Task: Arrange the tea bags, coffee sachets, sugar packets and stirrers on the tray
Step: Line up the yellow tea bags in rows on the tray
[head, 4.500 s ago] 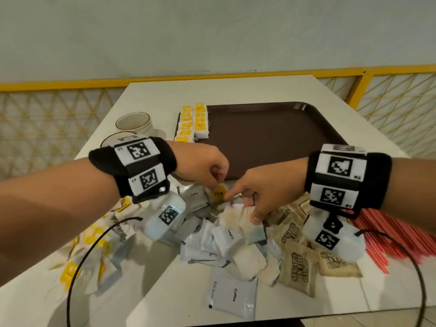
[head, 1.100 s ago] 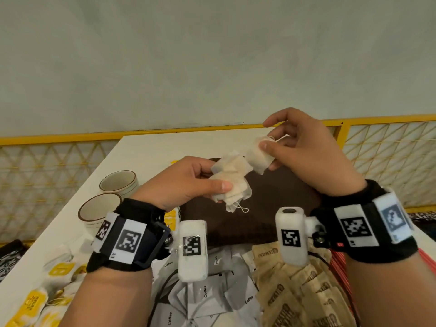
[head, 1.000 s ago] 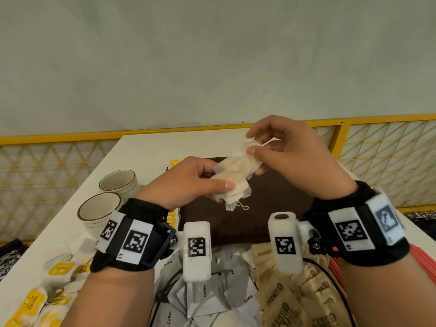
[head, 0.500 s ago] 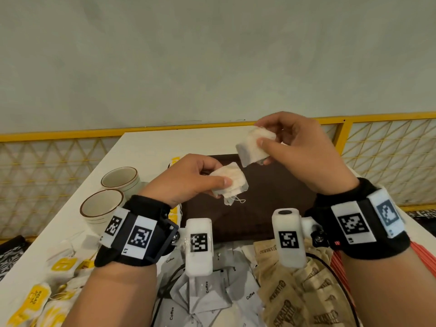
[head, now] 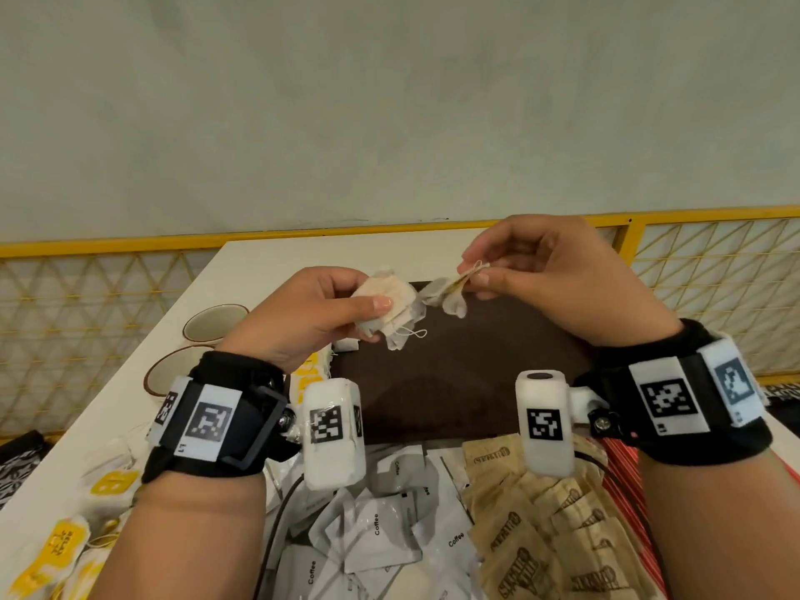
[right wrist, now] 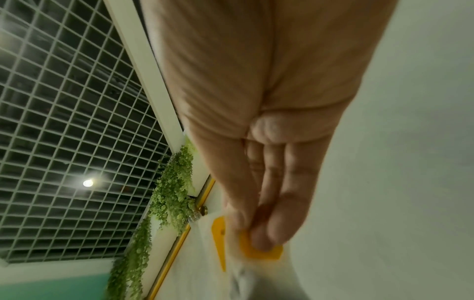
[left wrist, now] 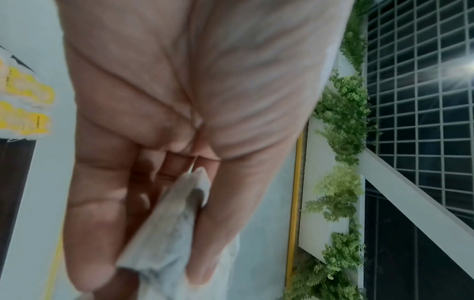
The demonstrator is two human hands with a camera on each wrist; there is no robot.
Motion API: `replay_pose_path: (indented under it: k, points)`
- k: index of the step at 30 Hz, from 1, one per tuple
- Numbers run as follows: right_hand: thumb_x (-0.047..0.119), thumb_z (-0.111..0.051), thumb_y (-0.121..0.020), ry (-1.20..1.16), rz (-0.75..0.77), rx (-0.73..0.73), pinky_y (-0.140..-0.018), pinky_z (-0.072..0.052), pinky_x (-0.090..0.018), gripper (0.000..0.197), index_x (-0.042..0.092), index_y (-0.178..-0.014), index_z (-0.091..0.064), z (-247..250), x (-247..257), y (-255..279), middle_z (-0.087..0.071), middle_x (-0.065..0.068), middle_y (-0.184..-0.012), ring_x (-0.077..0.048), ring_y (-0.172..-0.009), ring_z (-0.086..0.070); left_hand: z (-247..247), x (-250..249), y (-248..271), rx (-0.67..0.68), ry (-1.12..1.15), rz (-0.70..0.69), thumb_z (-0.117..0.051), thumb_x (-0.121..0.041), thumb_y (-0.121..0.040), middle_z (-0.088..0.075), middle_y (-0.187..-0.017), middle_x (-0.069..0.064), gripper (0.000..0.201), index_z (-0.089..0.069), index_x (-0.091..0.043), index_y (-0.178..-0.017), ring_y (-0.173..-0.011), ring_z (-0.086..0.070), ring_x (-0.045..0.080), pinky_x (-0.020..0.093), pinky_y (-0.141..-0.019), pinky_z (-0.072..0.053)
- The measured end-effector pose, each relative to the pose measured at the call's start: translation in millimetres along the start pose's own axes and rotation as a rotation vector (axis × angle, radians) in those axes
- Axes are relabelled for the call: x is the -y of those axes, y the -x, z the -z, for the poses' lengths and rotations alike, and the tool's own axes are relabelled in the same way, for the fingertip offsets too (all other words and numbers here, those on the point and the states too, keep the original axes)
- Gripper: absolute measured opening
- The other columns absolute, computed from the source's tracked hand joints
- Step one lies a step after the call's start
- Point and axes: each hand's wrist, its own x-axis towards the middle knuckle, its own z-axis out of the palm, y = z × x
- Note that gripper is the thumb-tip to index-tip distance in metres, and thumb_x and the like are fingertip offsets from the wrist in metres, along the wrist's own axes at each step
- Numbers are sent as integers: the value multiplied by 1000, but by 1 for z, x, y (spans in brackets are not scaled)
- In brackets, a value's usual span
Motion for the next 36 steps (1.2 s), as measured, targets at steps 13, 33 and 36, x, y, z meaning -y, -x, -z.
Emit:
replay_pose_path:
  k: [13, 33, 36]
  points:
    - [-5, -71, -73, -219, -80, 239, -69, -59, -26, 24, -2, -96, -67, -8, 7, 5, -69, -21, -88, -21, -74, -69, 0, 7, -4, -1, -152, -29, -80, -19, -68, -70, -77, 6, 10, -73, -14, -73, -72, -65, 17, 27, -68, -57]
    - [0, -73, -78, 33, 139, 431, -97, -47, -43, 11, 2, -89, -74, -19, 8, 7, -68, 1, -115, -12, -110, -61, -9, 10, 3, 374, 124, 53, -78, -25, -67, -73, -93, 7, 33, -75, -8, -95, -83, -69, 16, 23, -72, -55]
    - [1, -73, -77, 24, 162, 452, -92, -49, -45, 12, 2, -88, -75, -19, 9, 8, -65, 1, -120, -6, -101, -61, -12, 10, 4, 431, 198, 55, -72, -18, -72, -73, -96, 5, 38, -71, -13, -109, -87, -69, 15, 23, -76, -54]
